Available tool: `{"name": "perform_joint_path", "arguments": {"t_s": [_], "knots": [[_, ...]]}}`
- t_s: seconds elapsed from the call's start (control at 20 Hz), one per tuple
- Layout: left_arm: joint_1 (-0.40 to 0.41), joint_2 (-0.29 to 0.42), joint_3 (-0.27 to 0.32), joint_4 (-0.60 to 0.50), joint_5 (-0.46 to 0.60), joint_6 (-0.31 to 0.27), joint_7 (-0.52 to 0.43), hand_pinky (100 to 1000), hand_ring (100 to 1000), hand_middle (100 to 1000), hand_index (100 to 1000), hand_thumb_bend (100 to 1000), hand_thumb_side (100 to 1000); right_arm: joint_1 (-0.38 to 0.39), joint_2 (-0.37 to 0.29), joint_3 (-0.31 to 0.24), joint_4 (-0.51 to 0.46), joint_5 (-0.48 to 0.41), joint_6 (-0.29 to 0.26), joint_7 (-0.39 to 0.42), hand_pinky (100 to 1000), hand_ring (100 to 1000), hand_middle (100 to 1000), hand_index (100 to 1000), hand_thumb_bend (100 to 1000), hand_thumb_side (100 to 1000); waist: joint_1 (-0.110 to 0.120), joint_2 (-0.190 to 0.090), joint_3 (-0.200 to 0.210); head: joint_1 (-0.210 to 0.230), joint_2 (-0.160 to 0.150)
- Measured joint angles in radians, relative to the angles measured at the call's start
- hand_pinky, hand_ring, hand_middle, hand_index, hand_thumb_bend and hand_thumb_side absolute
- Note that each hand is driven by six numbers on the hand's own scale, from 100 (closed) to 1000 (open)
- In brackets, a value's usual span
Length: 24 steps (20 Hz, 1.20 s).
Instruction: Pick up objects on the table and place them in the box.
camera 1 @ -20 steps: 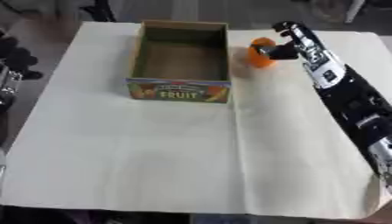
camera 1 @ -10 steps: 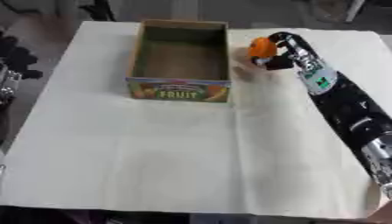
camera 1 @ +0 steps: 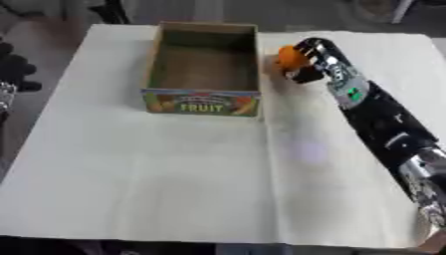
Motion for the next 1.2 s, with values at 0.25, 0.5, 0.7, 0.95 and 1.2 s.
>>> {"name": "perform_joint_path", "arguments": {"t_s": [0.25,0.5,0.7,0.95,1.2], "knots": [[0.000,0.000,0.000,0.000,0.000,0.000,0.000,619,675,593,729,564,410,0.006,0.004,-0.003,-0.007,0.020,0.015,-0.091,221,417,359,475,100,100,0.004,0.000,-0.006,-0.001,-0.003],[0.001,0.000,0.000,0.000,0.000,0.000,0.000,619,676,593,729,564,410,0.014,0.004,0.004,-0.062,0.003,0.010,-0.145,212,409,346,463,100,158,0.004,-0.007,-0.023,0.002,-0.003],[0.004,0.000,0.000,0.000,0.000,0.000,0.000,620,677,593,729,565,410,0.012,-0.005,0.014,-0.140,-0.032,0.011,-0.146,209,407,342,460,100,100,0.003,-0.024,-0.037,0.007,-0.002],[0.010,0.000,0.000,0.000,0.000,-0.001,0.001,620,678,594,729,565,409,-0.013,-0.014,0.035,-0.225,-0.082,0.016,-0.126,210,407,342,461,100,100,-0.003,-0.034,-0.038,0.010,-0.002],[0.009,0.000,-0.002,0.000,0.002,-0.002,-0.003,620,678,594,729,564,409,-0.060,0.017,0.062,-0.254,-0.085,0.013,-0.087,219,416,349,468,100,100,-0.003,-0.036,-0.016,0.003,-0.002]]}}
